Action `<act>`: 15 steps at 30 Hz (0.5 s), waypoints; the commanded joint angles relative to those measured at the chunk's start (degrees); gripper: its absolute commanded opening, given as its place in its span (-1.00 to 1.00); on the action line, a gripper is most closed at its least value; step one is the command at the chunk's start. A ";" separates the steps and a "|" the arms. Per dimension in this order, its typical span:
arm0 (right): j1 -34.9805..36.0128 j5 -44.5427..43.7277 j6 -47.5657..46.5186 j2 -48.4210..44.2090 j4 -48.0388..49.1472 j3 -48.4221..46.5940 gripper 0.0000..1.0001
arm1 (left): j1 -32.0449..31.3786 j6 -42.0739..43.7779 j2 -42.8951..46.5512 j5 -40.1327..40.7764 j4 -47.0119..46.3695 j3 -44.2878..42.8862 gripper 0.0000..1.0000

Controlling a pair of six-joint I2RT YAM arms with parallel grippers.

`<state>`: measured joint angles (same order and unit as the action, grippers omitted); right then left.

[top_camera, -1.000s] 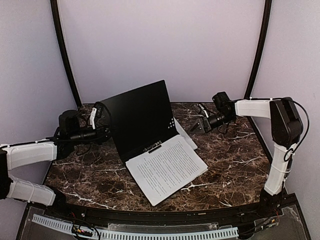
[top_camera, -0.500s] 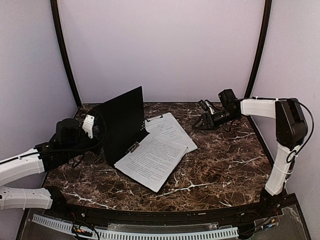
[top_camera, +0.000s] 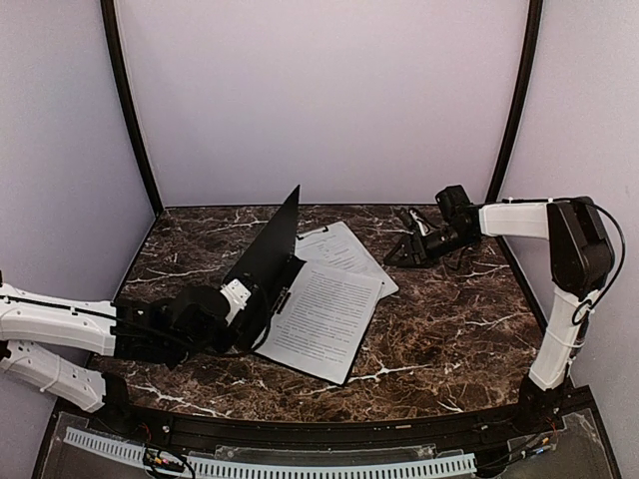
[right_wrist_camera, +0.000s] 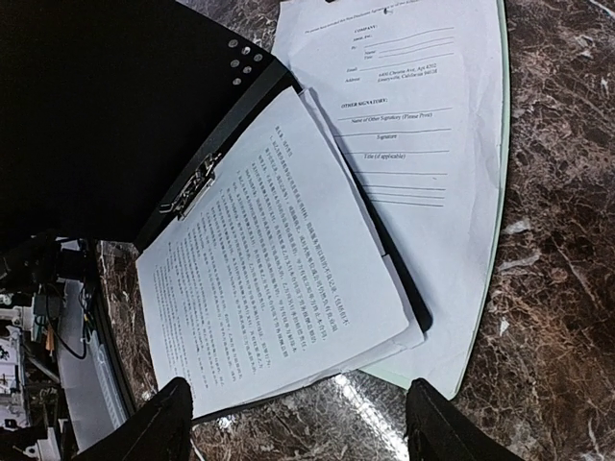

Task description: Put the files into the folder

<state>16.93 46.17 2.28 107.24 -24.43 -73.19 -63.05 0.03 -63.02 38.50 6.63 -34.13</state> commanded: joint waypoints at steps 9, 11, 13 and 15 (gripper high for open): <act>0.06 -2.35 -0.88 0.00 -1.86 0.30 0.47 | -14.00 2.89 -13.64 4.15 8.36 -5.89 -0.03; 0.04 -2.61 -0.96 -0.14 -2.11 0.62 0.47 | -15.62 2.72 -14.49 3.60 9.09 -6.92 0.00; 0.03 -3.09 -0.97 -0.32 -2.44 0.82 0.47 | -17.14 2.60 -14.77 1.95 9.89 -7.97 0.05; 0.03 -3.49 -1.17 -0.44 -2.88 1.00 0.47 | -18.25 2.75 -14.74 -1.18 10.81 -8.98 0.25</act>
<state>16.93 44.23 2.00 107.24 -25.98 -73.08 -79.29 2.66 -78.11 40.86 13.85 -40.49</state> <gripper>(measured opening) 0.735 0.578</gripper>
